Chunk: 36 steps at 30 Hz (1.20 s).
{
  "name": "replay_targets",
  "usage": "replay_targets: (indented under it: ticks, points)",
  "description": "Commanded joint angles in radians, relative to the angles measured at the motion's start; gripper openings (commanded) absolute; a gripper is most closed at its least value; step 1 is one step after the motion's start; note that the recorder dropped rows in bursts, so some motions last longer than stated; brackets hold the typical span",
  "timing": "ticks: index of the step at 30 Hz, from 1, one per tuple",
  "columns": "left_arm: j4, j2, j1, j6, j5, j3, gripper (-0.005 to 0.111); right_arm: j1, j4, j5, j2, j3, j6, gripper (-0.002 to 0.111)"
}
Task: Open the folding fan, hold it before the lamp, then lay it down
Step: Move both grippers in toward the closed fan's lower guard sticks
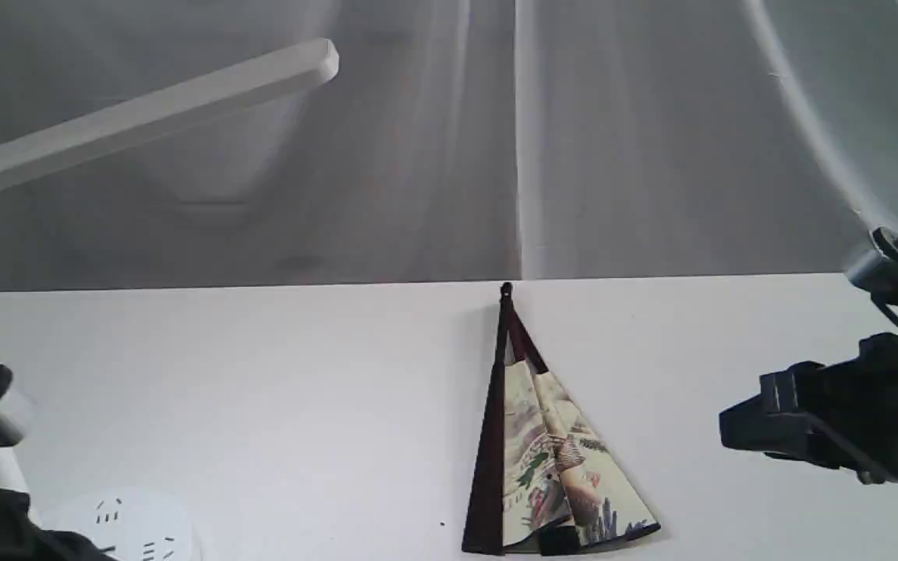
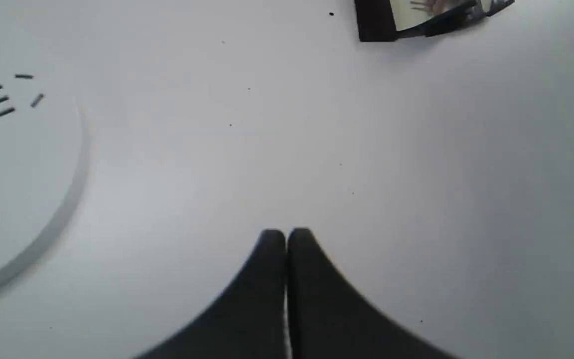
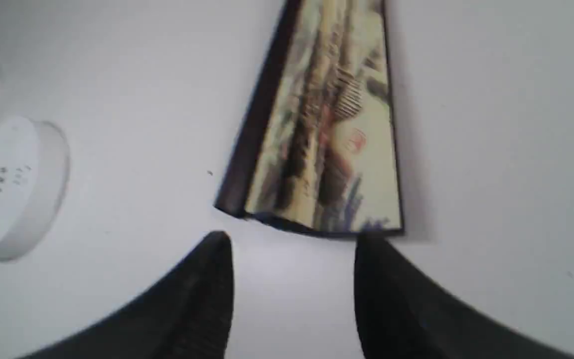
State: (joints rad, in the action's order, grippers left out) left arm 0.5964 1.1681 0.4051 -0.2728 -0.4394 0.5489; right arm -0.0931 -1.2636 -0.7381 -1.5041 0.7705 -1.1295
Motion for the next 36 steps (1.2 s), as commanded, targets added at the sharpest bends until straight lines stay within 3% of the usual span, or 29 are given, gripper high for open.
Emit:
replay_targets:
  ticks: [1, 9, 19, 24, 36]
  points:
    - [0.008, 0.067, 0.043, 0.033, 0.062, 0.015, 0.0, 0.005, -0.192, -0.07, -0.049, 0.005, -0.103, 0.041]
    - [0.06, 0.227, 0.054, 0.031, 0.038, 0.124, 0.0, 0.005, -0.189, -0.086, -0.169, 0.018, -0.112, 0.041]
    - [0.065, 0.372, 0.054, 0.03, -0.016, 0.295, 0.011, 0.005, 0.116, -0.09, -0.286, 0.176, 0.173, 0.041]
    - [0.16, 0.465, 0.054, 0.025, -0.004, 0.368, 0.021, 0.005, 0.111, -0.085, -0.336, 0.21, 0.17, 0.041]
    - [0.401, 0.582, 0.054, -0.098, 0.017, 0.422, 0.022, 0.036, -0.004, -0.069, -0.492, 0.22, 0.113, 0.041]
